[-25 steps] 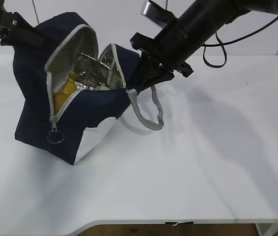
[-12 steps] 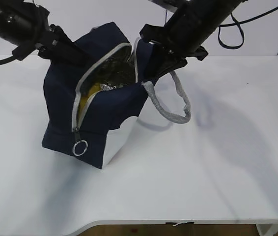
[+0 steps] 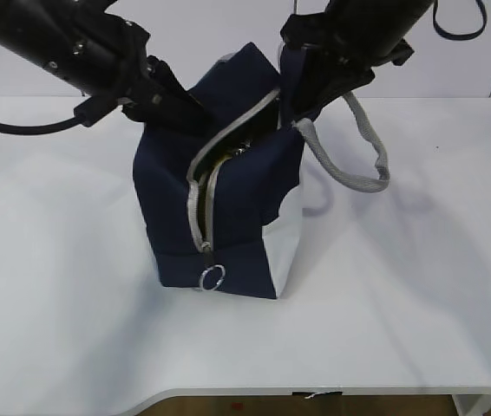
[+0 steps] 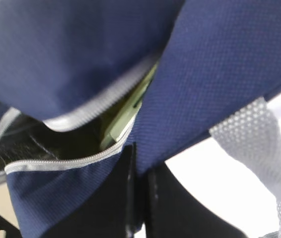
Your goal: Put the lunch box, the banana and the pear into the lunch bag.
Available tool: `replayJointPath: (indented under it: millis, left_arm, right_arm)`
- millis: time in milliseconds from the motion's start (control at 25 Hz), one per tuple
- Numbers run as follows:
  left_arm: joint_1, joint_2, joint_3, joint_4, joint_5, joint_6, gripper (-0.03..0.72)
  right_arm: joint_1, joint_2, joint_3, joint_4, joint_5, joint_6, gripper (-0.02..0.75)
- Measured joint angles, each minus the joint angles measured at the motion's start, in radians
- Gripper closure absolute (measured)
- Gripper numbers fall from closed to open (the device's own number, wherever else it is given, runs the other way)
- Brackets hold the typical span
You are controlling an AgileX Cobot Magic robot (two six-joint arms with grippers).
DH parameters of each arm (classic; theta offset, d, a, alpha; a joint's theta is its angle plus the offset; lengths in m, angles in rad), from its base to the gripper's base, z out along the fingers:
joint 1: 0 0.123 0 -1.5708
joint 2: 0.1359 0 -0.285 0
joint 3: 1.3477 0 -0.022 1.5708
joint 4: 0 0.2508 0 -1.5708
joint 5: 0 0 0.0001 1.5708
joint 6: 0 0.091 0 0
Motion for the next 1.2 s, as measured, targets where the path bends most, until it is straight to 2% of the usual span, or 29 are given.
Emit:
replayJointPath:
  millis: [280, 480, 800, 1200]
  left_arm:
    - [-0.101, 0.000, 0.000, 0.002, -0.058, -0.021, 0.690]
    - [-0.155, 0.000, 0.002, 0.009, -0.109, -0.025, 0.690]
    - [-0.169, 0.019, 0.004, -0.015, -0.162, -0.032, 0.690]
    - [-0.203, 0.033, 0.004, -0.039, -0.237, -0.035, 0.690]
  right_arm:
    - [0.000, -0.078, 0.019, -0.079, 0.006, 0.020, 0.731]
    - [0.000, -0.125, 0.110, -0.150, 0.006, 0.023, 0.731]
    - [0.000, -0.159, 0.163, -0.229, 0.006, 0.023, 0.731]
    - [0.000, -0.161, 0.163, -0.265, 0.006, 0.023, 0.731]
